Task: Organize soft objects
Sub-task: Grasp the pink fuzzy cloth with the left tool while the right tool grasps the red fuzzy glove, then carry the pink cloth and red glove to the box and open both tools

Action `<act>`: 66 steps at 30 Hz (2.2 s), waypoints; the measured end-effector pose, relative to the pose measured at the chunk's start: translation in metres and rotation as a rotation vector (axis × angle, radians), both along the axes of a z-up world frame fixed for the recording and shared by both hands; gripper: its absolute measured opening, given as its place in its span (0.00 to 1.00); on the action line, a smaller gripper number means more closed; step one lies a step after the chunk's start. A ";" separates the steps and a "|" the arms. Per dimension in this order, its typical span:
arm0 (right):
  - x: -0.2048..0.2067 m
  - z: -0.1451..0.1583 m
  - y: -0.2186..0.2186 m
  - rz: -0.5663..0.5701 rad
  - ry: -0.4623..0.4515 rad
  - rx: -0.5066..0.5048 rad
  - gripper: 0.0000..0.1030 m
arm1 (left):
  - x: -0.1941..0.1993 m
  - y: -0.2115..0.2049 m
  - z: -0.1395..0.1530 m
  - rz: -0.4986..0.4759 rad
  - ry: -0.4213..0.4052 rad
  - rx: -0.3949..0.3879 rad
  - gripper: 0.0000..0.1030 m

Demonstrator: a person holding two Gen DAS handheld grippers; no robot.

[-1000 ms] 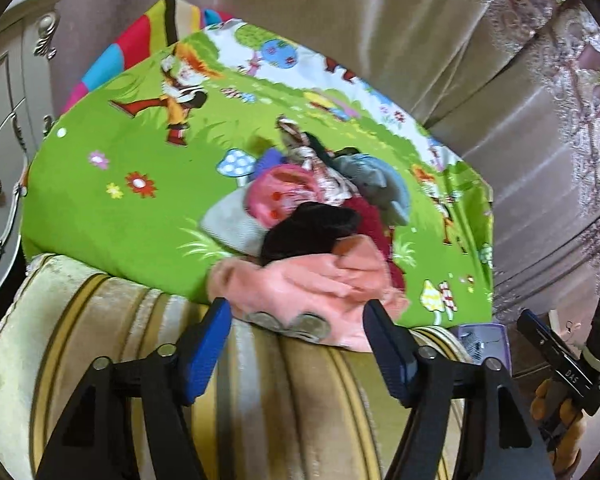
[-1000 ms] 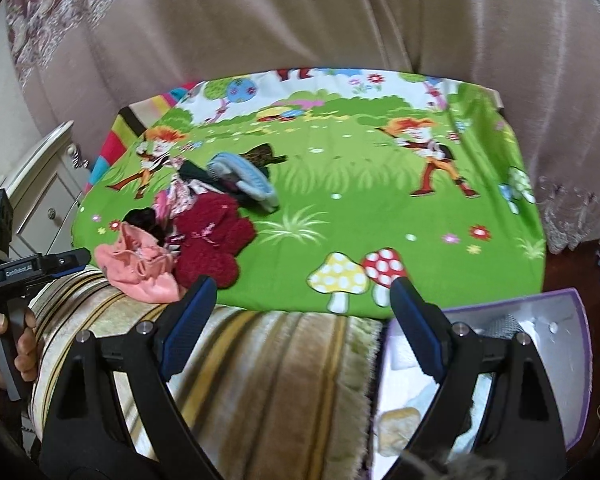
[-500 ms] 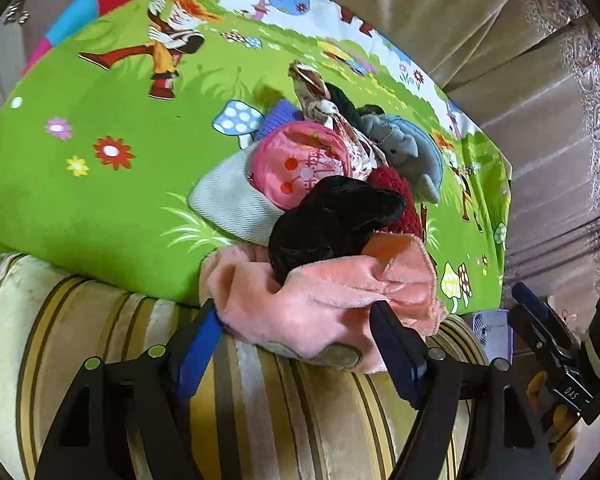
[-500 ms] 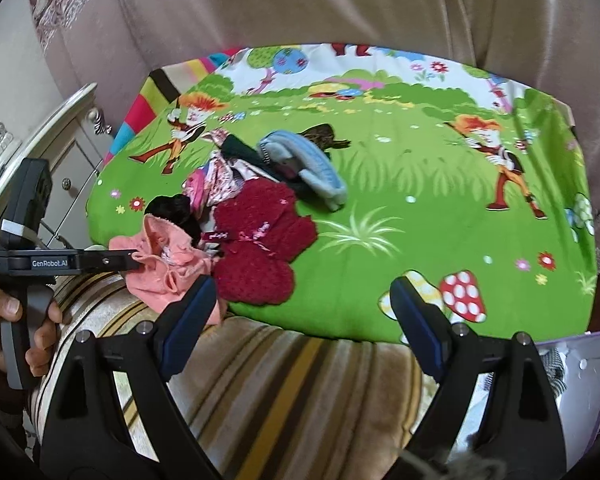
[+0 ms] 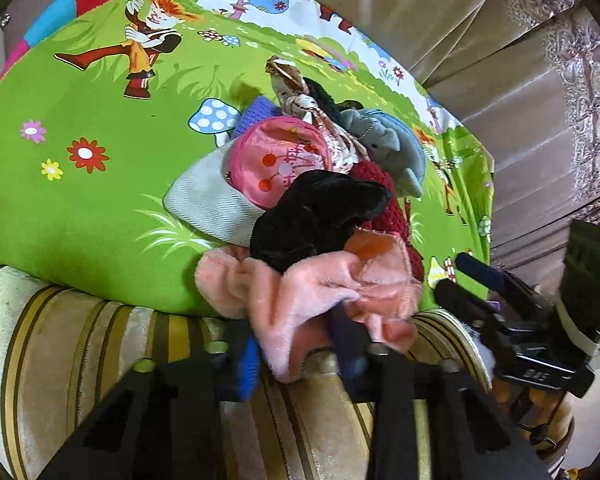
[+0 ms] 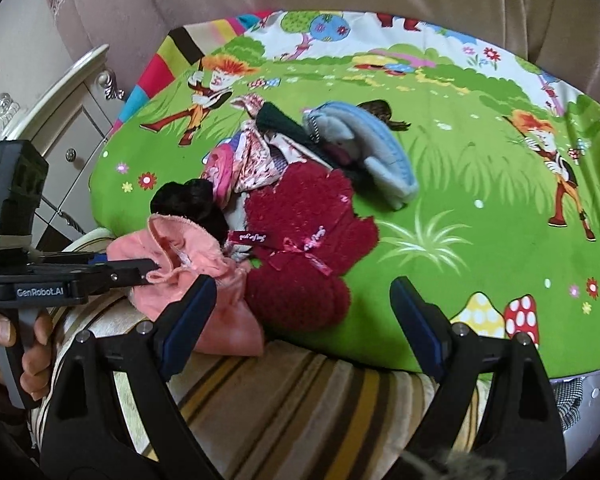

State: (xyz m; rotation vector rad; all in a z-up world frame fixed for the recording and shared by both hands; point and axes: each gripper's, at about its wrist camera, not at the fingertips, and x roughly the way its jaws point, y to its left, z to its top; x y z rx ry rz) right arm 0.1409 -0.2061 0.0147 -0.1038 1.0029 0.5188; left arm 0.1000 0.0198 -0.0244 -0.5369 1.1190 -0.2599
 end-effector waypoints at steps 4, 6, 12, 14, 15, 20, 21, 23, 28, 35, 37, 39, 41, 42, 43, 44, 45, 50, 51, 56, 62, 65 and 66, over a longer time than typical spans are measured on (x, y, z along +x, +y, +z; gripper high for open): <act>0.005 -0.008 0.005 -0.003 0.025 -0.006 0.88 | -0.008 0.002 0.005 -0.006 -0.028 -0.033 0.14; 0.009 -0.012 0.006 -0.007 0.042 -0.012 0.88 | -0.014 0.003 0.007 -0.007 -0.037 -0.044 0.12; 0.016 -0.024 0.017 0.006 0.064 -0.051 0.88 | -0.034 0.007 0.015 -0.017 -0.075 -0.081 0.10; 0.019 -0.027 0.019 0.004 0.072 -0.064 0.88 | -0.040 0.011 0.018 -0.018 -0.088 -0.097 0.08; 0.020 -0.030 0.020 0.006 0.077 -0.072 0.87 | -0.045 0.013 0.019 -0.018 -0.097 -0.110 0.08; 0.023 -0.038 0.023 0.031 0.110 -0.065 0.60 | -0.056 0.014 0.024 -0.030 -0.125 -0.105 0.04; 0.023 -0.038 0.023 0.030 0.108 -0.061 0.57 | -0.055 0.013 0.026 -0.028 -0.125 -0.086 0.04; 0.021 -0.035 0.023 0.032 0.090 -0.059 0.50 | -0.054 0.010 0.029 -0.020 -0.124 -0.032 0.08; 0.015 -0.031 0.020 0.037 0.068 -0.041 0.45 | -0.047 0.003 0.036 -0.009 -0.135 0.079 0.74; 0.005 -0.019 0.011 0.012 0.022 -0.006 0.42 | -0.004 -0.017 0.016 -0.065 -0.008 0.098 0.59; 0.002 -0.017 0.006 0.002 0.017 0.004 0.42 | 0.003 -0.025 0.009 -0.088 0.018 0.127 0.31; -0.001 -0.015 0.000 -0.013 0.011 0.015 0.42 | 0.002 -0.029 0.009 -0.108 0.011 0.139 0.13; -0.003 -0.012 -0.005 -0.025 0.005 0.029 0.42 | -0.004 -0.029 0.014 -0.124 -0.017 0.121 0.09; -0.005 -0.010 -0.008 -0.030 0.001 0.038 0.42 | -0.009 -0.029 0.018 -0.127 -0.034 0.106 0.08; -0.007 -0.008 -0.011 -0.035 -0.004 0.043 0.42 | -0.013 -0.028 0.020 -0.126 -0.043 0.094 0.07; -0.009 -0.006 -0.014 -0.041 -0.009 0.050 0.42 | -0.017 -0.026 0.022 -0.123 -0.050 0.081 0.07; -0.012 -0.004 -0.017 -0.046 -0.012 0.061 0.42 | -0.021 -0.025 0.023 -0.120 -0.056 0.067 0.06; -0.023 0.001 -0.028 -0.055 -0.015 0.084 0.42 | -0.042 -0.018 0.031 -0.105 -0.079 0.026 0.05; -0.026 0.002 -0.031 -0.060 -0.015 0.091 0.42 | -0.046 -0.017 0.032 -0.101 -0.084 0.025 0.05; -0.035 0.005 -0.044 -0.077 -0.005 0.123 0.42 | -0.056 -0.018 0.036 -0.095 -0.093 0.005 0.04; -0.043 0.009 -0.064 -0.124 -0.002 0.166 0.42 | -0.059 -0.021 0.043 -0.090 -0.113 0.005 0.04; -0.045 0.010 -0.075 -0.149 -0.007 0.166 0.42 | -0.062 -0.020 0.046 -0.087 -0.118 0.001 0.04; -0.046 0.009 -0.078 -0.150 -0.009 0.163 0.37 | -0.063 -0.020 0.047 -0.089 -0.120 0.000 0.04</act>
